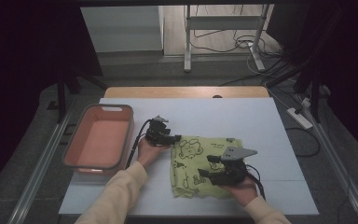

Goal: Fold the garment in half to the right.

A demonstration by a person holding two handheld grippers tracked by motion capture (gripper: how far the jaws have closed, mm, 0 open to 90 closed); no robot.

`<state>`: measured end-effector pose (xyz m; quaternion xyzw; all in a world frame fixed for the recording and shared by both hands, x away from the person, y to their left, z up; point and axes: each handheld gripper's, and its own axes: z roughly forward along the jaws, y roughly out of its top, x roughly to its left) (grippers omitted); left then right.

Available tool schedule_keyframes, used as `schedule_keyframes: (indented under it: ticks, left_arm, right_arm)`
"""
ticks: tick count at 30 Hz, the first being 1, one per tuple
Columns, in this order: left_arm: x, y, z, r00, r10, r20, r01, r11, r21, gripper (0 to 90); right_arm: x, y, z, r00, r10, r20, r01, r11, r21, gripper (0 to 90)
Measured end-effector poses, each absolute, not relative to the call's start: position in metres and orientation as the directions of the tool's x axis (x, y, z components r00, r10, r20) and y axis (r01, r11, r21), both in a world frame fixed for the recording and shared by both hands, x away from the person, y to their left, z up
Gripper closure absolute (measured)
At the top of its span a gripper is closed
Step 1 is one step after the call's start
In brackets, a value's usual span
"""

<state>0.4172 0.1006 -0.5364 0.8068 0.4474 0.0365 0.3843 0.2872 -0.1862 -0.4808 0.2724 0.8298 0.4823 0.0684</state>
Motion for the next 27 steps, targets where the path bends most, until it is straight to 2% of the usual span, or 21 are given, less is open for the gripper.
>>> schedule_keyframes:
  ticks: [5,9,10,11,12,13,14,18,21,27]
  left_arm:
    - [0.4167,0.0976,-0.5404,0.61,0.744,-0.272,0.687,-0.327,0.648,36.8]
    - [0.4154,0.0962,-0.5409,0.629,0.726,-0.278,0.679,-0.338,0.652,44.9]
    - [0.4151,0.096,-0.5408,0.635,0.72,-0.28,0.677,-0.343,0.652,48.3]
    - [0.4146,0.0955,-0.5408,0.643,0.711,-0.285,0.676,-0.351,0.648,56.2]
    - [0.4142,0.0951,-0.5409,0.645,0.709,-0.285,0.674,-0.353,0.649,56.2]
    - [0.4134,0.0946,-0.5407,0.649,0.706,-0.284,0.673,-0.359,0.646,63.2]
    - [0.4132,0.0946,-0.5408,0.65,0.705,-0.285,0.673,-0.359,0.646,63.2]
    - [0.4131,0.0977,-0.5412,0.657,0.689,-0.306,0.673,-0.353,0.65,78.7]
    - [0.4119,0.0985,-0.5389,0.662,0.683,-0.309,0.668,-0.35,0.656,82.0]
    - [0.4111,0.1017,-0.5348,0.657,0.676,-0.333,0.672,-0.327,0.664,82.3]
  right_arm:
    - [0.2873,-0.1859,-0.4813,-0.844,0.516,0.148,0.385,0.389,0.837,35.6]
    - [0.2876,-0.1859,-0.4816,-0.843,0.517,0.148,0.386,0.39,0.836,35.7]
    - [0.2876,-0.1858,-0.4816,-0.844,0.516,0.146,0.385,0.392,0.836,35.7]
    - [0.2875,-0.1857,-0.4816,-0.844,0.517,0.144,0.383,0.393,0.836,35.6]
    - [0.2875,-0.1857,-0.4816,-0.844,0.517,0.144,0.383,0.393,0.836,35.6]
    - [0.2873,-0.1855,-0.4819,-0.843,0.518,0.141,0.382,0.394,0.836,35.6]
    - [0.2873,-0.1855,-0.4819,-0.843,0.518,0.141,0.382,0.394,0.836,35.6]
    - [0.2866,-0.1846,-0.4823,-0.846,0.515,0.139,0.38,0.398,0.835,35.6]
    - [0.2861,-0.1837,-0.4827,-0.847,0.513,0.14,0.38,0.399,0.835,35.6]
    - [0.2858,-0.1822,-0.4833,-0.85,0.509,0.137,0.377,0.405,0.833,35.6]
